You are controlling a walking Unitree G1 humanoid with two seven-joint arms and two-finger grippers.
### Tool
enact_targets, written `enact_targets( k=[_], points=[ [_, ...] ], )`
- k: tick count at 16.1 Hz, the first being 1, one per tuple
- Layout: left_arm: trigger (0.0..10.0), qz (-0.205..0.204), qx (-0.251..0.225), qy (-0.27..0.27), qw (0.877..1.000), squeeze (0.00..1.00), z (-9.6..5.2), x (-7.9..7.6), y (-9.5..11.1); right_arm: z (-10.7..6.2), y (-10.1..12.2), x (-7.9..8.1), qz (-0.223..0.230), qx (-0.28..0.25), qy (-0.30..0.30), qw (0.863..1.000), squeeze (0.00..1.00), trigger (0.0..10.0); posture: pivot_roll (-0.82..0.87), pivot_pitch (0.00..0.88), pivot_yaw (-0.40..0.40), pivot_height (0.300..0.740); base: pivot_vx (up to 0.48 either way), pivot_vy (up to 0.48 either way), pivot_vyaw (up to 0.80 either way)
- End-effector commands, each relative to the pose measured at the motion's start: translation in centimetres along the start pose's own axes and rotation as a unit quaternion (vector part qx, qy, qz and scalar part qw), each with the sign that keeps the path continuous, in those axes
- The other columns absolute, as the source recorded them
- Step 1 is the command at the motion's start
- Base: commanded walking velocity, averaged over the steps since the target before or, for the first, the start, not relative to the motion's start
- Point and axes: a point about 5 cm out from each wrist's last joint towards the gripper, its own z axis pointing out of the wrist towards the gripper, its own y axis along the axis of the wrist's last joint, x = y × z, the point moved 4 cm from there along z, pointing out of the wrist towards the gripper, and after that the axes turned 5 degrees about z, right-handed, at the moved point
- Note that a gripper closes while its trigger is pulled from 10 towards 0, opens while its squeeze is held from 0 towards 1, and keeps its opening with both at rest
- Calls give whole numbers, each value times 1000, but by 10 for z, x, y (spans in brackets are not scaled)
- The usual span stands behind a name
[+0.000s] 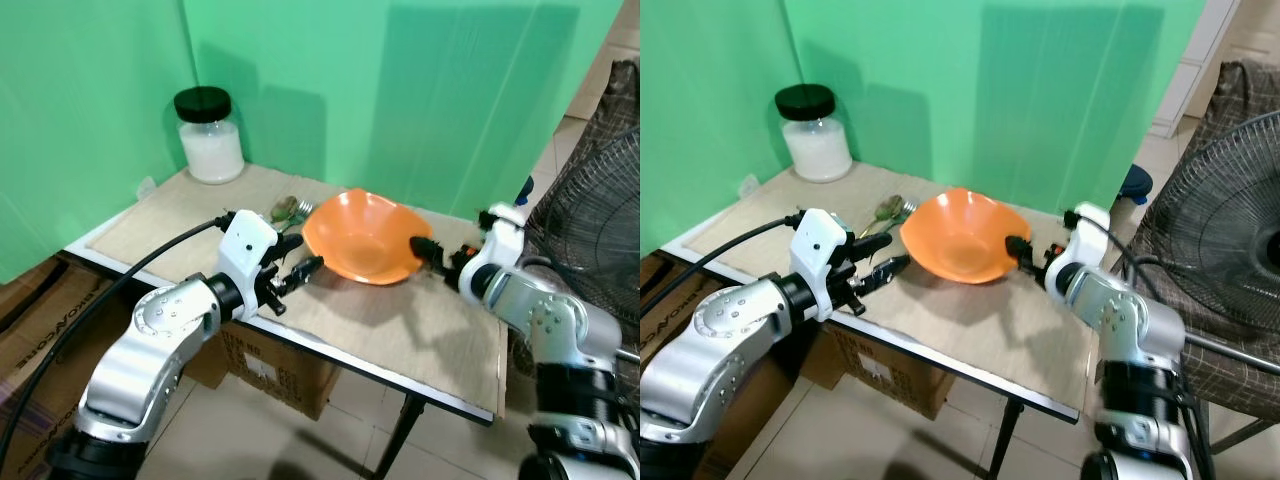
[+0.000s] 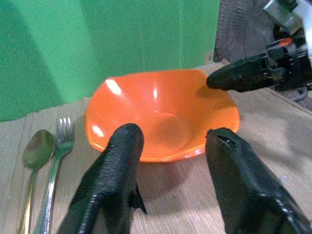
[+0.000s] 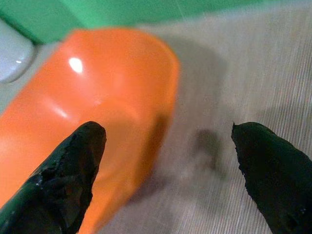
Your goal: Setting the table
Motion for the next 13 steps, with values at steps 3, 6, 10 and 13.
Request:
enact_targets(
  k=[3, 6, 10, 13],
  points=[
    [10000, 15, 31, -42, 999, 620, -3, -6, -9, 14, -5, 13, 87, 47, 36, 994, 0, 9216, 40, 0, -19, 740, 0, 0, 0],
    [10000, 11, 40, -54, 998, 157, -7, -13, -13, 18, -10, 15, 125, 67, 43, 989, 0, 0, 47, 0, -39, 740, 0, 0, 0],
    [10000, 14, 47, -52, 997, 122, -10, -15, -17, 20, -11, 21, 133, 72, 60, 987, 0, 0, 47, 0, -55, 740, 0, 0, 0],
    [10000, 14, 47, -51, 997, 118, -9, -17, -18, 23, -14, 17, 155, 74, 49, 984, 0, 0, 44, 0, -58, 740, 0, 0, 0]
  ],
)
